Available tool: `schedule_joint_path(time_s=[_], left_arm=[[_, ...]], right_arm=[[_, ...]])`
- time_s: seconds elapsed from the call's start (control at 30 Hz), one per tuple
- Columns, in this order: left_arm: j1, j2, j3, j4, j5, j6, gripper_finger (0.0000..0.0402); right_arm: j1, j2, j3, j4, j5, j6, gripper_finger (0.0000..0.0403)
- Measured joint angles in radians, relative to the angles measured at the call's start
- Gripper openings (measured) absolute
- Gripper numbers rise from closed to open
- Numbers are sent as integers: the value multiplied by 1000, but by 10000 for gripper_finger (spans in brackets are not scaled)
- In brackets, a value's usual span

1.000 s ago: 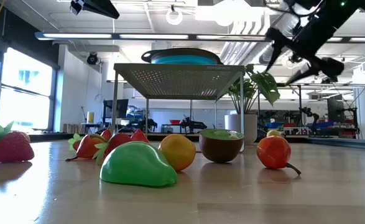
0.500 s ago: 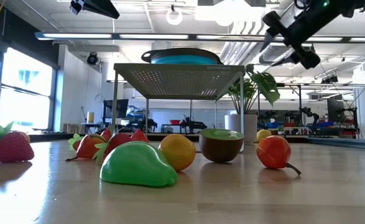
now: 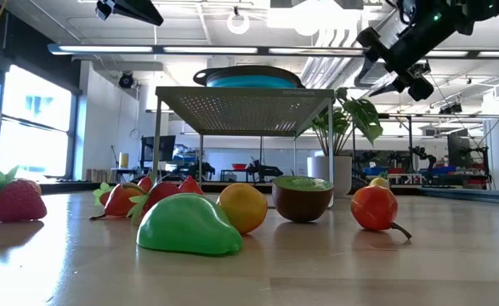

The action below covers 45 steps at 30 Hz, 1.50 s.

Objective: Pick & Place Fruit
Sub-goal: Put the yellow lemon in the blue bowl on the shelf

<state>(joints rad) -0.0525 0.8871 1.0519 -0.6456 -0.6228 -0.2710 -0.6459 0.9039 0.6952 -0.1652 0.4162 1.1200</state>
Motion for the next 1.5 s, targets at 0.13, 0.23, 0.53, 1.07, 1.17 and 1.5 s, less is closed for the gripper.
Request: schedule_joint_path(time_s=[0.13, 0.23, 0.53, 1.07, 1.17, 1.5], left_arm=[[0, 0, 0, 0, 1, -13, 14], [0, 0, 0, 0, 2, -23, 14], [0, 0, 0, 0, 2, -26, 14], [0, 0, 0, 0, 2, -26, 14], [0, 0, 0, -1, 2, -26, 14], [0, 0, 0, -1, 2, -27, 14]], right_arm=[[-59, 44, 0, -4, -56, -26, 171], [-109, 86, 0, -16, -88, -28, 153], [-230, 216, 0, -62, -214, -60, 110], [-373, 443, 395, -513, -163, -353, 3], [-389, 516, 462, -631, -165, -398, 3], [-431, 652, 499, -719, -173, -501, 3]])
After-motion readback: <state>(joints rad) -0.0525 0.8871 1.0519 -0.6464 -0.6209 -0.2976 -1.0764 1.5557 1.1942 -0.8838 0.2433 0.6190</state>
